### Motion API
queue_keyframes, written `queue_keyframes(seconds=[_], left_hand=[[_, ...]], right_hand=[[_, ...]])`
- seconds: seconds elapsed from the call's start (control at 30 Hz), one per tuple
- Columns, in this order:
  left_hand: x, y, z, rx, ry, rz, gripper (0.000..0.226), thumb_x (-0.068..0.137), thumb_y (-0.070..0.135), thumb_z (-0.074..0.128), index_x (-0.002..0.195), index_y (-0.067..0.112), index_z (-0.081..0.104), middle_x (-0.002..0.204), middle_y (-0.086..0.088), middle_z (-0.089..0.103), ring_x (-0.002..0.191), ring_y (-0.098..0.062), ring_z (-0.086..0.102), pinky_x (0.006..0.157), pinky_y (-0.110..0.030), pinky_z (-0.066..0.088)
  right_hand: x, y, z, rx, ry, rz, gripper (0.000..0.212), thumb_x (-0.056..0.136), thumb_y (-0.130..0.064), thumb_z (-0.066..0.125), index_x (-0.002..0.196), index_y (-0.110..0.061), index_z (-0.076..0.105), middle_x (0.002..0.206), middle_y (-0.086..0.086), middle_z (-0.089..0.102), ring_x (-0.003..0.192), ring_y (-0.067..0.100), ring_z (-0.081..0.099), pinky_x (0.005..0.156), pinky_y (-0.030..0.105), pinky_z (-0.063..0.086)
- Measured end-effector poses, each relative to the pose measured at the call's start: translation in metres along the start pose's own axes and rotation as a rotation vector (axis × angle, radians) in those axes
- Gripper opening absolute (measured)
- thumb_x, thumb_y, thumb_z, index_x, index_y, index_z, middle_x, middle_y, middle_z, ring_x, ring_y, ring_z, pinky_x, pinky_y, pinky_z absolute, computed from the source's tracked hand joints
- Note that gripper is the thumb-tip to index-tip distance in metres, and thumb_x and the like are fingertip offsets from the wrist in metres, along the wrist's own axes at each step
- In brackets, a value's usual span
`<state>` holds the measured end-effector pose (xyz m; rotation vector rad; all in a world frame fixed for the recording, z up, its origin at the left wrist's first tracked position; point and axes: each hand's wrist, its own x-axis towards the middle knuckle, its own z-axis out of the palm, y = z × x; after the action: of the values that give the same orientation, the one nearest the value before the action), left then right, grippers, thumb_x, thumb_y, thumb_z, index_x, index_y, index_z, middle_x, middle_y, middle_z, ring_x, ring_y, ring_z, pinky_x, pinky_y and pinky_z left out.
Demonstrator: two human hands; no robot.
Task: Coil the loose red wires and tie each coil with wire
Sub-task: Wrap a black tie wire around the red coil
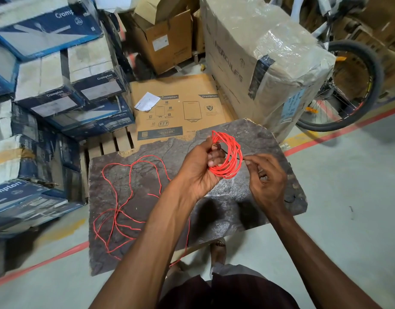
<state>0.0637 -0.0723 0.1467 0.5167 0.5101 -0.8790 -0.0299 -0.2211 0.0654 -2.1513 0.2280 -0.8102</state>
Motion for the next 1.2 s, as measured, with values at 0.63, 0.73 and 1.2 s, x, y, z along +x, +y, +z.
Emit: queue_keyframes(seconds=[0.63, 0.73, 1.2], left_hand=[[-0.014, -0.012, 0.002, 0.254, -0.006, -0.012, 0.045, 0.097, 0.047, 0.050, 0.068, 0.013, 0.045, 0.053, 0.003, 0.026, 0.038, -0.009, 0.025, 0.038, -0.020, 0.035], [-0.014, -0.017, 0.001, 0.307, 0.014, 0.072, 0.046, 0.101, 0.050, 0.050, 0.070, 0.015, 0.045, 0.050, 0.005, 0.026, 0.036, -0.003, 0.024, 0.035, -0.014, 0.027], [-0.025, -0.030, -0.010, 0.461, 0.046, 0.347, 0.016, 0.103, 0.028, 0.054, 0.088, 0.026, 0.057, 0.057, 0.008, 0.025, 0.041, -0.002, 0.018, 0.033, -0.015, 0.015]], right_hand=[[0.009, -0.008, -0.002, 0.123, -0.002, -0.030, 0.030, 0.082, -0.001, 0.078, 0.108, -0.017, 0.076, 0.070, -0.006, 0.057, 0.058, 0.009, 0.045, 0.059, 0.019, 0.039], [0.010, -0.014, -0.005, 0.158, -0.016, -0.038, 0.027, 0.087, -0.007, 0.074, 0.111, -0.020, 0.075, 0.076, -0.006, 0.063, 0.057, 0.005, 0.046, 0.059, 0.019, 0.041], [0.003, -0.033, -0.006, 0.225, -0.229, 0.192, 0.015, 0.102, -0.013, 0.060, 0.107, -0.020, 0.072, 0.096, -0.019, 0.073, 0.082, 0.003, 0.068, 0.053, 0.025, 0.051]])
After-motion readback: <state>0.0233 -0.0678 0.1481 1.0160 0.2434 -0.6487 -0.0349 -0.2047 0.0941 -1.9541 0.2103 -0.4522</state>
